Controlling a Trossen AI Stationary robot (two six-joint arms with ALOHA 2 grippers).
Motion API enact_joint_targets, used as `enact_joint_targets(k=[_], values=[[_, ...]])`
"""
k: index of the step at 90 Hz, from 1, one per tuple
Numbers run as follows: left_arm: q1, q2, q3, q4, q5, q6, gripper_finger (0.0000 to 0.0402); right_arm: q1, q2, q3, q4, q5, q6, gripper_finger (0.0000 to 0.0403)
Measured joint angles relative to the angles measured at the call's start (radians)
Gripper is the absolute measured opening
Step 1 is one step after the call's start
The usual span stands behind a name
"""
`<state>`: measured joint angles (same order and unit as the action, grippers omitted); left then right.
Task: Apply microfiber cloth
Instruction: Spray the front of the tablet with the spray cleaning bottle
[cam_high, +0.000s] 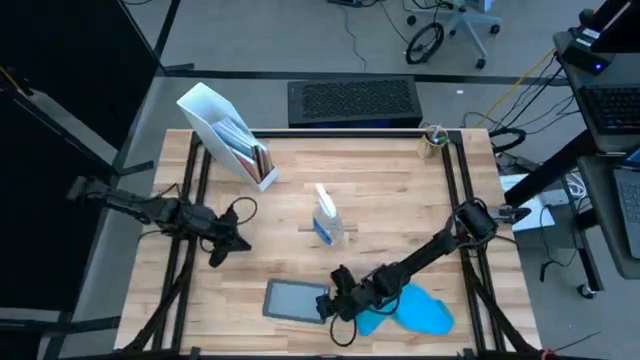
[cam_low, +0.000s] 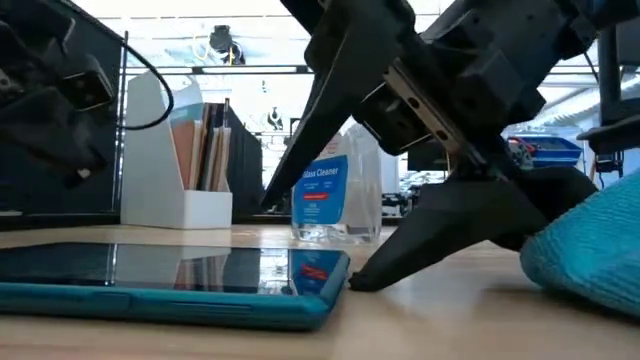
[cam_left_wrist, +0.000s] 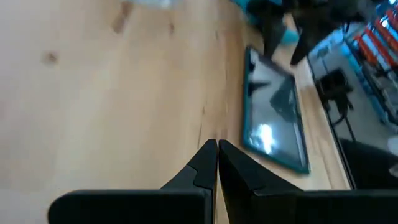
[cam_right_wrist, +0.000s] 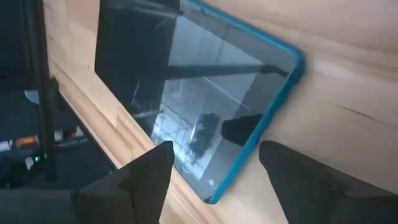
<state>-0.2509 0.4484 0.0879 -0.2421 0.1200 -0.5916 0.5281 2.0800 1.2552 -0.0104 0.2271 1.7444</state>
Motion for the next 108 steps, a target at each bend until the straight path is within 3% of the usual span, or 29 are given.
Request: enact_joint_targets(k=[20, 45, 60, 81, 96, 108], values=[[-0.094, 0.159, 0.000, 0.063, -0.001, 0.070, 0.0000, -0.001, 0.000, 0.000, -0.009, 0.009, 0.026, 0.0240], [-0.194, 0.370, 0.014, 0.429, 0.005, 0.228, 0.0000, -0.002, 0.000, 0.000, -0.013, 0.014, 0.052, 0.0240], [-0.231, 0.556, 0.120, 0.324, 0.026, 0.231, 0.0000, -0.003, 0.000, 0.000, -0.015, 0.014, 0.066, 0.0240], [-0.269, 0.816, 0.295, 0.301, 0.030, 0.259, 0.0000, -0.003, 0.000, -0.001, -0.016, 0.014, 0.062, 0.0240], [-0.269, 0.988, 0.349, 0.267, 0.072, 0.256, 0.0000, -0.003, 0.000, -0.001, -0.016, 0.015, 0.051, 0.0240], [-0.273, 1.061, 0.365, 0.343, 0.074, 0.235, 0.0000, -0.002, 0.000, -0.002, -0.018, 0.028, 0.048, 0.0240]])
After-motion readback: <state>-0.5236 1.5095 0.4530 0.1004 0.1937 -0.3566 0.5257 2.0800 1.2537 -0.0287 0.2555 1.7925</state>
